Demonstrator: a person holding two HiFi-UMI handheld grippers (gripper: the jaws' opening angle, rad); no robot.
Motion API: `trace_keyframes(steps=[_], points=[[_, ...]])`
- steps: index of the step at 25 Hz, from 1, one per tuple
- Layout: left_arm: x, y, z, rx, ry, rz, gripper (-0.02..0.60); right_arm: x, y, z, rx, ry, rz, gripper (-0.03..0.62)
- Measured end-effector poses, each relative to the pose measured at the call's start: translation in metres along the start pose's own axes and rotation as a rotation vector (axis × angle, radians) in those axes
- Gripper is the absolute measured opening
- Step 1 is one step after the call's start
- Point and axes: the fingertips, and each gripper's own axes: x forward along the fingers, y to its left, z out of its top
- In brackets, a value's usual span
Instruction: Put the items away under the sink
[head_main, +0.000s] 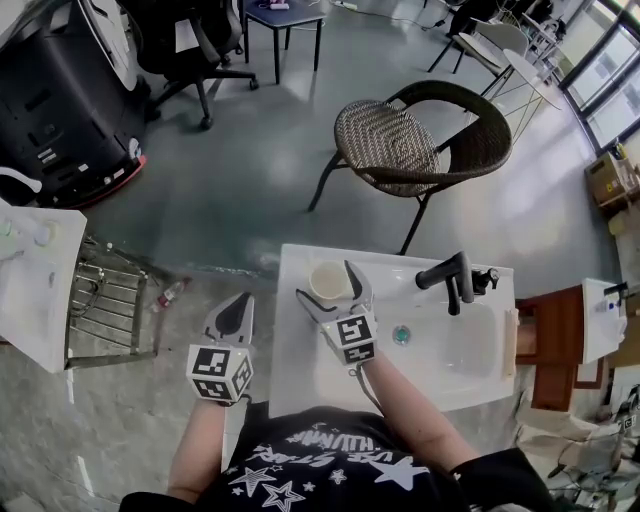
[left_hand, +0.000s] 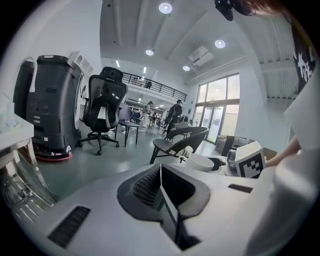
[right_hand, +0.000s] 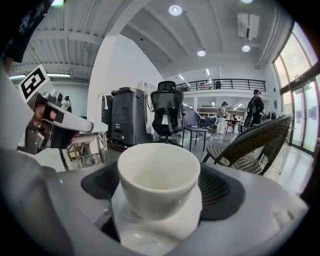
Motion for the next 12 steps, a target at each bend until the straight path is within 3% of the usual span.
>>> trace_keyframes(steps=[12], points=[[0.007, 0.002, -0.007, 0.007, 0.033, -0.012, 0.012, 0.016, 0.001, 0.002, 0.04, -0.005, 0.028, 0.465]])
